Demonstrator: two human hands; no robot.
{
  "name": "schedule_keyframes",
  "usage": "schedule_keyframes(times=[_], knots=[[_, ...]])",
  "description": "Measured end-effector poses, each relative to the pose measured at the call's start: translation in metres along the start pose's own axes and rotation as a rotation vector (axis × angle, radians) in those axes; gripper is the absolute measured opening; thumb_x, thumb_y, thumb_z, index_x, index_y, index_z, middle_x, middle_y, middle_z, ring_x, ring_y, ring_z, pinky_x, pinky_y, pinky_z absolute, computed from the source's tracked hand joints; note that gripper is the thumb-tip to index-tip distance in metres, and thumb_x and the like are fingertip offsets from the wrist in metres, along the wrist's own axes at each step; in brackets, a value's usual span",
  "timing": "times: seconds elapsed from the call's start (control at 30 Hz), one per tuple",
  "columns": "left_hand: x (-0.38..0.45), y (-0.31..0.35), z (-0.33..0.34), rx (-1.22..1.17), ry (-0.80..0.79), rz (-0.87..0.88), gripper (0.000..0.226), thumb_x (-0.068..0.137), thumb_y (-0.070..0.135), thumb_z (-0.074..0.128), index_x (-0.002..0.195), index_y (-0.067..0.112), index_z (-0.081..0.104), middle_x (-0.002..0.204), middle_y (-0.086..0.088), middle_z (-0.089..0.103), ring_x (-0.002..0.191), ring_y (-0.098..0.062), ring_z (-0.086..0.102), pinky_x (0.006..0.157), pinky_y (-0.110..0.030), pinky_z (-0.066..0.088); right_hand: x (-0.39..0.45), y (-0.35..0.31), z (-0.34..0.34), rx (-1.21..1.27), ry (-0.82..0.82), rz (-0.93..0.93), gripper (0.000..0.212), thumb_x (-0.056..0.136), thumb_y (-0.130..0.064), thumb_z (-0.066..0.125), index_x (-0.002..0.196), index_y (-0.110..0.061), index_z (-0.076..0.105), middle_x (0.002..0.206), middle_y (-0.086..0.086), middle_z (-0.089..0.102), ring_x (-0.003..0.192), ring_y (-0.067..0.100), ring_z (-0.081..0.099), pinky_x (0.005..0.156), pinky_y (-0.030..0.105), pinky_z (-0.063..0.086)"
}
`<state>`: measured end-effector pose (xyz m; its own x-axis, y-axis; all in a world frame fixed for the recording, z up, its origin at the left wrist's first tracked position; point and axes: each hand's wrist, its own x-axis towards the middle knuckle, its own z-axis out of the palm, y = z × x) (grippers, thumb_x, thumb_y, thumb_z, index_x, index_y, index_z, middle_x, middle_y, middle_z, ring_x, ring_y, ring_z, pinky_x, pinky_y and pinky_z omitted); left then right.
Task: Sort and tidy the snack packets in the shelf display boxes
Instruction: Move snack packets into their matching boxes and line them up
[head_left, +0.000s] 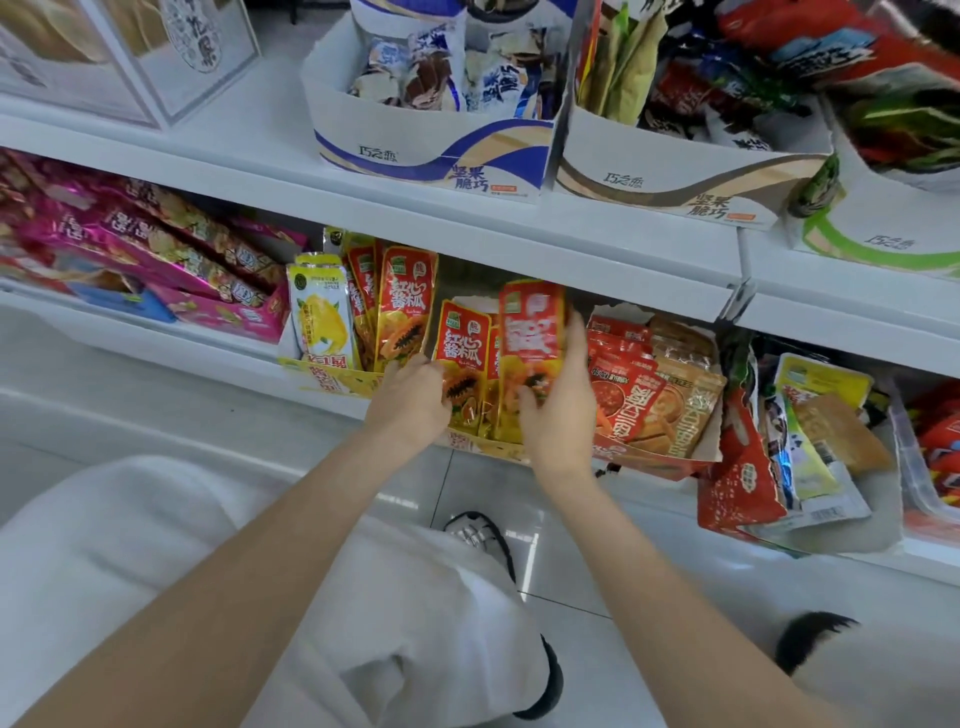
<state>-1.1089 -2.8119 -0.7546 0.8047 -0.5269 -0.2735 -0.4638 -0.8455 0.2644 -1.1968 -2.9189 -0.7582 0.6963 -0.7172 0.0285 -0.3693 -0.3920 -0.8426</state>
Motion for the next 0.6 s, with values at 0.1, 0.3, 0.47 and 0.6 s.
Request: schedule_keyframes(times=[0.1,0.3,0.47,0.6], knots=[[0.007,0.008,0.0,0.216,0.073,0.092,0.039,0.089,0.021,0.055,0.125,0.007,0.05,0.13,-0.009,0.051,0.122,-0.028,0.039,0.104,-0.038,0.033,-0.005,0.005,-0.03,0.045,0.077,0.053,0.086,0.082,0.002,0.062,0.146,-0.024,0.01,0.137,0.004,0.047,0.124,0.019,0.047,0.106,0.037,0.039],[0.031,0.039,0.011,0.176,-0.111,0.023,0.058,0.094,0.03,0.048,0.141,0.004,0.026,0.15,-0.023,0.021,0.136,-0.037,0.025,0.11,-0.042,0.029,-0.002,0.012,-0.045,0.128,0.063,0.198,0.079,0.084,0.002,0.059,0.146,-0.019,0.014,0.131,0.005,0.05,0.118,0.019,0.05,0.098,0.031,0.038],[0.044,0.048,0.023,0.02,-0.208,-0.067,0.091,0.083,0.059,0.052,0.144,0.003,0.013,0.149,-0.026,0.018,0.137,-0.043,0.018,0.111,-0.049,0.022,-0.002,0.029,-0.049,0.198,0.075,0.319,0.068,0.084,-0.002,0.061,0.14,-0.014,0.026,0.125,0.003,0.052,0.117,0.019,0.05,0.102,0.039,0.041],[0.039,0.049,0.032,-0.094,-0.161,-0.083,0.092,0.08,0.051,0.062,0.145,0.011,0.011,0.151,-0.019,0.017,0.137,-0.043,0.013,0.109,-0.053,0.022,-0.006,0.031,-0.046,0.145,0.058,0.298,0.064,0.085,-0.002,0.06,0.139,-0.012,0.026,0.125,0.005,0.052,0.116,0.02,0.05,0.101,0.037,0.042]])
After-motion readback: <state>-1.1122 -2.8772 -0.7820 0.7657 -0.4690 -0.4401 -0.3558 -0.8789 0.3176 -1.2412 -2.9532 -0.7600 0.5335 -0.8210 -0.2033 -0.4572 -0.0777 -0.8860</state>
